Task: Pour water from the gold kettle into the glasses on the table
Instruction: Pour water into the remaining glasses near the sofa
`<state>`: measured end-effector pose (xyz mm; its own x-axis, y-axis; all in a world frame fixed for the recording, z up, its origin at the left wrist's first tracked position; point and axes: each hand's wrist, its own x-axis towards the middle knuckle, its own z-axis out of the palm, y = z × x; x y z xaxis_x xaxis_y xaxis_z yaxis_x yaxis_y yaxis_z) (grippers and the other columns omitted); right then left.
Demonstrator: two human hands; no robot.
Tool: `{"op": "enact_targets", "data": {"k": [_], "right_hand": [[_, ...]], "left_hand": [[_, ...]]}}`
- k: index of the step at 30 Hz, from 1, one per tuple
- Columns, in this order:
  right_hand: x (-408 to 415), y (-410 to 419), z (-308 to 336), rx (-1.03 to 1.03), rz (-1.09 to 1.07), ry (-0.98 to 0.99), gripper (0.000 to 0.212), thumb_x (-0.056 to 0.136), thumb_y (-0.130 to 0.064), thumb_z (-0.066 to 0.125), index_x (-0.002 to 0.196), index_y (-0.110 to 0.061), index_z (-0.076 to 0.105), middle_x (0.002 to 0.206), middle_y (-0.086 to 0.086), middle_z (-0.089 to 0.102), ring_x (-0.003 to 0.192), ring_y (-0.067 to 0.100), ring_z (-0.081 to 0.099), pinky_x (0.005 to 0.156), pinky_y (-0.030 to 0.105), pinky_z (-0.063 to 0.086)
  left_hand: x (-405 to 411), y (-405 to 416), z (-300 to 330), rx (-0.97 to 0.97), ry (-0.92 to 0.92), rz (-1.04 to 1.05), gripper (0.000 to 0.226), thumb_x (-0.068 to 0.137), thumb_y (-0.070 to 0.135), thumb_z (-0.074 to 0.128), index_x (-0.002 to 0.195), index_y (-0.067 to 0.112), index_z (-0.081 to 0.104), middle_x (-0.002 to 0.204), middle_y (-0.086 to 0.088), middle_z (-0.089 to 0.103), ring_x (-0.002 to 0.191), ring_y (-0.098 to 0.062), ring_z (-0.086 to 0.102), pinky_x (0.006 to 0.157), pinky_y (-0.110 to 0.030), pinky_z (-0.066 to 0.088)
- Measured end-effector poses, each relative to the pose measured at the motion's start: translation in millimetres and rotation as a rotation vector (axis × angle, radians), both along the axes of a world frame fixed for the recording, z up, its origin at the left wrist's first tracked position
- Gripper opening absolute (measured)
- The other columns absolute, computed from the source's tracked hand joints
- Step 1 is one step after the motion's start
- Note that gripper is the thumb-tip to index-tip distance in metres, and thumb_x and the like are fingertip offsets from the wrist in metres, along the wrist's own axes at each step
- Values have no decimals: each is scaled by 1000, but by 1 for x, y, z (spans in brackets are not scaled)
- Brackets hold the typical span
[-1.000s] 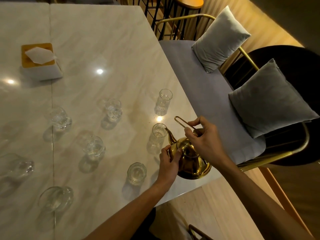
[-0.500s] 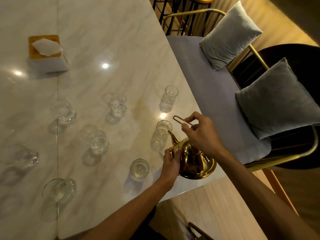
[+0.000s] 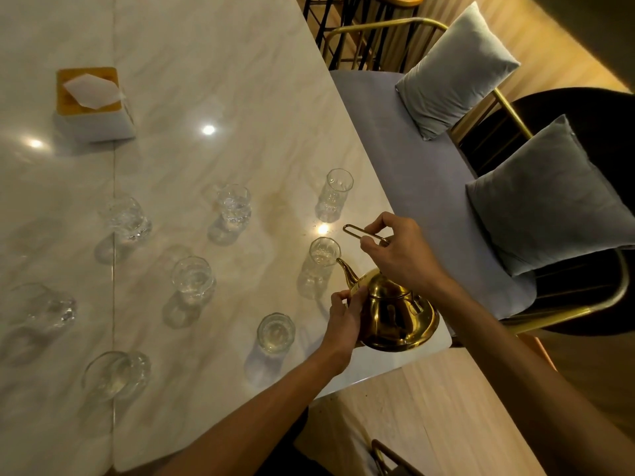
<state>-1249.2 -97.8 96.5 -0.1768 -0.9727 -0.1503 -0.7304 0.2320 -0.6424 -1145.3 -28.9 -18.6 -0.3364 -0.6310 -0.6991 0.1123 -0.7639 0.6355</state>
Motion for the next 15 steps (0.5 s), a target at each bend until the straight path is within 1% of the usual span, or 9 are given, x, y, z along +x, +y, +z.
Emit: {"op": "enact_targets", "data": {"k": [3, 4, 7, 9, 12, 15], "right_hand": [[1, -2, 6, -2, 13, 23, 16, 90, -28, 71, 102, -20, 65, 94, 3, 69, 69, 15, 67, 67, 34, 59], [1, -3, 8, 0, 17, 26, 16, 90, -29, 71, 103, -20, 65, 94, 3, 69, 70, 15, 67, 67, 35, 59], [1, -6, 13, 4, 29, 34, 18, 91, -29, 70, 105, -19, 66, 98, 2, 67, 73, 12, 65, 62, 27, 53], [1, -8, 15, 10, 37, 42, 18, 91, -29, 70, 105, -20, 66, 100, 1, 66, 74, 10, 64, 59, 23, 50], [3, -10, 20, 19, 46, 55, 16, 90, -29, 71, 103, -21, 66, 97, 2, 69, 70, 13, 66, 56, 22, 53], [5, -11, 24, 25, 59, 62, 17, 91, -29, 71, 105, -20, 66, 104, 3, 68, 72, 13, 66, 58, 23, 53]], "left_hand": [[-1, -1, 4, -1, 3, 11, 53, 97, 61, 45, 138, 31, 33, 146, -7, 51, 127, -28, 55, 96, -41, 55], [-2, -2, 5, -5, 3, 14, 53, 97, 60, 45, 139, 31, 33, 146, -7, 51, 127, -27, 55, 97, -41, 55], [-3, -3, 10, -9, 6, 20, 55, 98, 59, 45, 142, 30, 32, 148, -7, 50, 129, -28, 54, 99, -43, 54], [-4, -4, 14, -1, 7, 23, 55, 98, 58, 45, 143, 29, 32, 147, -7, 50, 129, -28, 54, 98, -41, 54], [-4, -5, 18, 11, 13, 33, 54, 99, 57, 45, 143, 29, 32, 148, -7, 50, 129, -28, 54, 96, -40, 55], [-4, -4, 22, 13, 23, 41, 54, 99, 57, 44, 143, 29, 32, 148, -6, 49, 130, -28, 53, 95, -41, 54]]}}
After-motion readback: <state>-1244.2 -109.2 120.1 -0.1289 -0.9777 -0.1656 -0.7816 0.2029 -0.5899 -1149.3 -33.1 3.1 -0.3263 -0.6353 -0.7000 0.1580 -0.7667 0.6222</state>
